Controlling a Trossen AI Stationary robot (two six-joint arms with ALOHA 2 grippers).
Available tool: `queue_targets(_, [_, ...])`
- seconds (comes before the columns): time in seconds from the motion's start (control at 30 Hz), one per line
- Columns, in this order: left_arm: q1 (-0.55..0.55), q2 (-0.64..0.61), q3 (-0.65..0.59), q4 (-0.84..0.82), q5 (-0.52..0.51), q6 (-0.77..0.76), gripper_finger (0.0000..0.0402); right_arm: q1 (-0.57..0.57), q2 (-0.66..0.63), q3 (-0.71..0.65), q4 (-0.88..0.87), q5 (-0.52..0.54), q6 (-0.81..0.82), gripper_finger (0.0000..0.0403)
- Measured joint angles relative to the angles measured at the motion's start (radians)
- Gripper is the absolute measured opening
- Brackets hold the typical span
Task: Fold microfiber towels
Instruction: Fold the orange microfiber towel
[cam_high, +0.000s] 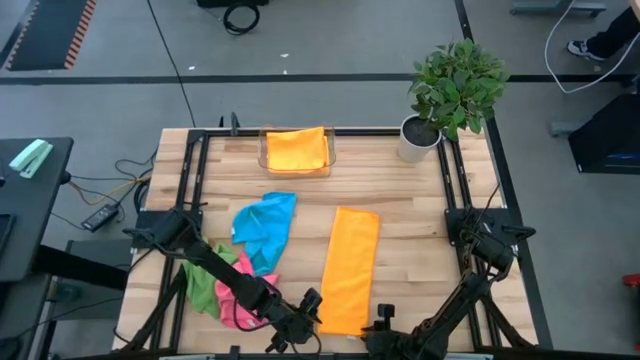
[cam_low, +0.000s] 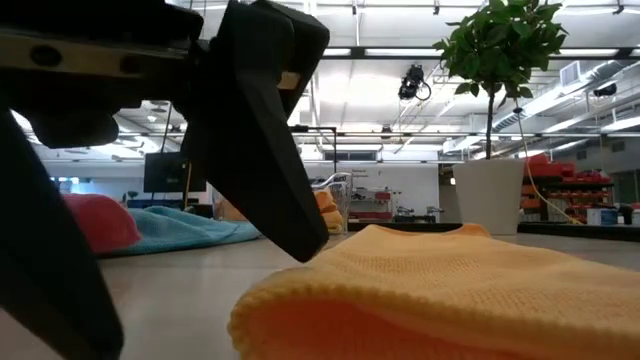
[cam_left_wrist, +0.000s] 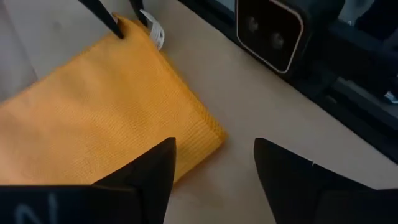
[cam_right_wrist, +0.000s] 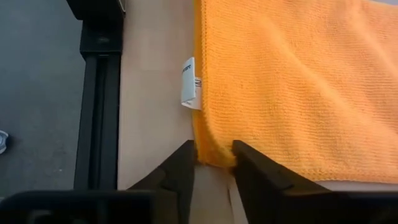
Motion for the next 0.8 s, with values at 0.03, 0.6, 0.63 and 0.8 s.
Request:
queue_targets(0.03, [0.001,0.0,0.0,-0.001,0.0,0.0,0.0223,0.0,0.0,0.0,-0.001,0.0,0.0,0.0102])
queue_targets(0.6, [-0.022,0.028,0.0,0.053,0.003,0.224,0.0171,-0.001,0.0,-0.001,-0.003,0.003,0.038,0.0046])
queue_targets(0.63, [-0.021,0.033,0.0,0.055,0.004,0.219,0.0169,-0.001,0.0,-0.001,-0.002,0.003,0.04,0.0045])
queue_targets(0.8, [-0.026,0.04,0.001,0.067,-0.035,0.22,0.0167,-0.001,0.0,-0.001,-0.001,0.003,0.051,0.0045])
